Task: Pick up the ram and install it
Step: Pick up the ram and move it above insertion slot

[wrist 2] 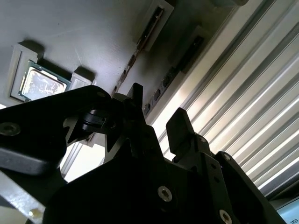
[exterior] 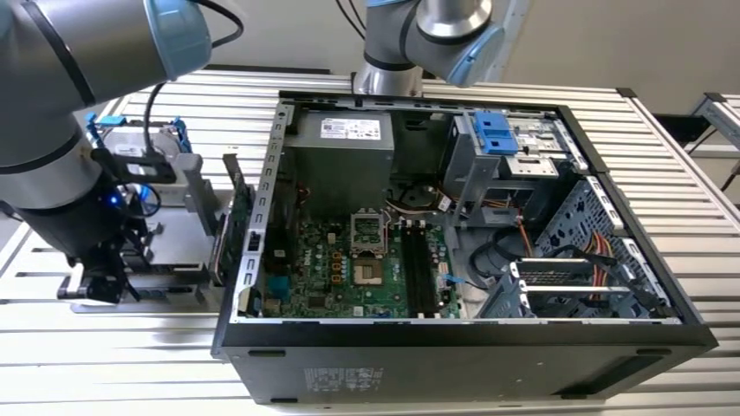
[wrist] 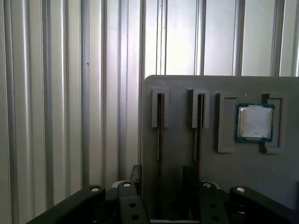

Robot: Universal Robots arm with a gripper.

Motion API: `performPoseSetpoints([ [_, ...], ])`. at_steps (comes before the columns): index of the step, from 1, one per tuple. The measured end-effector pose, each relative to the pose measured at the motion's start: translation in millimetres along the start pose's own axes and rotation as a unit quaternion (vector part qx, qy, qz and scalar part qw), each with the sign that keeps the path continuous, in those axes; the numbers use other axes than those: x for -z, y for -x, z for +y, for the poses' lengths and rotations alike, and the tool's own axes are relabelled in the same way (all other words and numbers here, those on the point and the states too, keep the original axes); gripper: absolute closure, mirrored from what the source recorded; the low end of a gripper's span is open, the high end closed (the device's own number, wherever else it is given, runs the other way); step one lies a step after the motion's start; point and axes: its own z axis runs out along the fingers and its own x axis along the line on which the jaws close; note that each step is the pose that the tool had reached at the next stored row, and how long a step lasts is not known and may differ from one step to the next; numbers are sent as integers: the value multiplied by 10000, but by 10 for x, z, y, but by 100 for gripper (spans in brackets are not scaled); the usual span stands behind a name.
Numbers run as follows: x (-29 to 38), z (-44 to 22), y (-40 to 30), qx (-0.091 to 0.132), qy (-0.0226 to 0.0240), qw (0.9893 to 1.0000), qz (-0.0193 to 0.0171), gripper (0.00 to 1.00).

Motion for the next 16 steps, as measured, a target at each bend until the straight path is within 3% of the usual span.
performPoseSetpoints([
  [16, -112, 33, 20, 4, -12, 10000, 3, 0],
])
